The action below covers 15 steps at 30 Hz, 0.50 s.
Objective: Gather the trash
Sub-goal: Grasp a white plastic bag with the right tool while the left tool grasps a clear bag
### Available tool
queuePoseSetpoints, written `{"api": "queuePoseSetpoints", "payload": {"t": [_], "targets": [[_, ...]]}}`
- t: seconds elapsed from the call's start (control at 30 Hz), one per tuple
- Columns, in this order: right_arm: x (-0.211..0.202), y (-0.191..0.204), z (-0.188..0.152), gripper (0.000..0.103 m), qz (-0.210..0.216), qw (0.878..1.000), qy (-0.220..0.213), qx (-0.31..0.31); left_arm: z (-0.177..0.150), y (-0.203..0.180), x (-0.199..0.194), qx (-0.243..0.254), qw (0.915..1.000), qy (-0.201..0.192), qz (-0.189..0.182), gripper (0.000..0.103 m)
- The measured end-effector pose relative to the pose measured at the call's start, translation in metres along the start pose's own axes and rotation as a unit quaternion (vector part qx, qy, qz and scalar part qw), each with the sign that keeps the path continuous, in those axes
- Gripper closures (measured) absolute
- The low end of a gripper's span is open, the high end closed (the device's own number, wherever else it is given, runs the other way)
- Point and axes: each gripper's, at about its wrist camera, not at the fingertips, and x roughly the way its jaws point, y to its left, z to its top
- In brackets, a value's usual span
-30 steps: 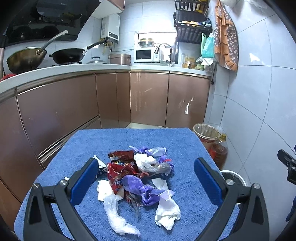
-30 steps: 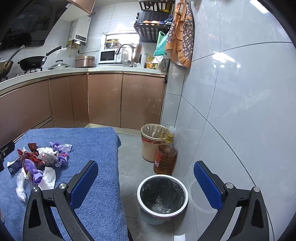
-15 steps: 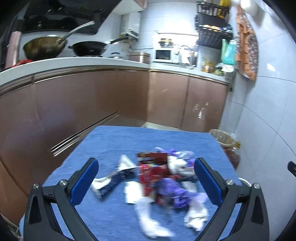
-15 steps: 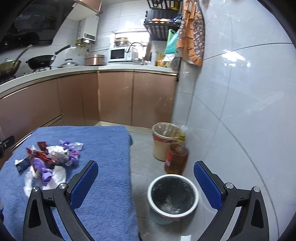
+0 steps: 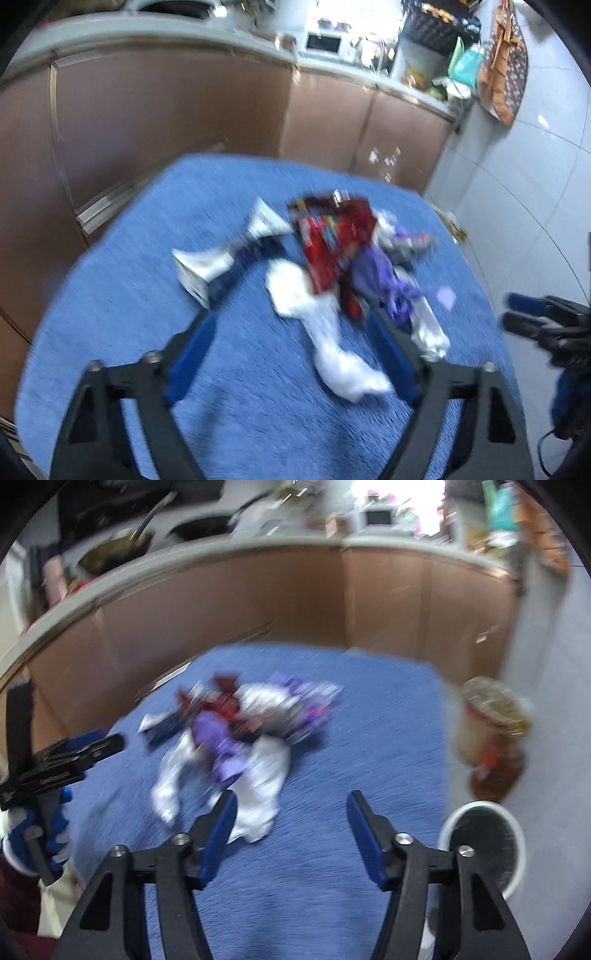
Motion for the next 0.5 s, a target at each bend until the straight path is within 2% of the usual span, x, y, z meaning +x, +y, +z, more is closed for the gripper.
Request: {"api": "queuePoseSetpoints", "payload": {"t": [0.1,0.23,0.37,0.43,0.5], "targets": [[0.033,0.016,-0.005,0.048,0.039,0.998,0.046,-0.022,-0.006,-0.001,0.020,-0.008,0.9992,0.033,-0.022,0.038],[0.062,0.020,-0.010,0.048,0.063,0.995,0.079,-0.021,-0.009,-0.009,0.041,-0.007,0.9973,0.063,-0.036,0.045],[0.084,0.012,-0.009,0.048,0.068,0.993,0.094,-0.006,-0.013,-0.015,0.055,-0.002,0.9953,0.088,-0.041,0.062],[0.093,0.012,-0.009,0.053,0.075,0.992,0.099,-0.004,-0.015,-0.018,0.059,-0.004,0.9942,0.096,-0.047,0.069],[0.099,0.013,-0.011,0.071,0.082,0.991,0.106,-0.004,-0.017,-0.020,0.058,-0.001,0.9941,0.097,-0.049,0.074]]}}
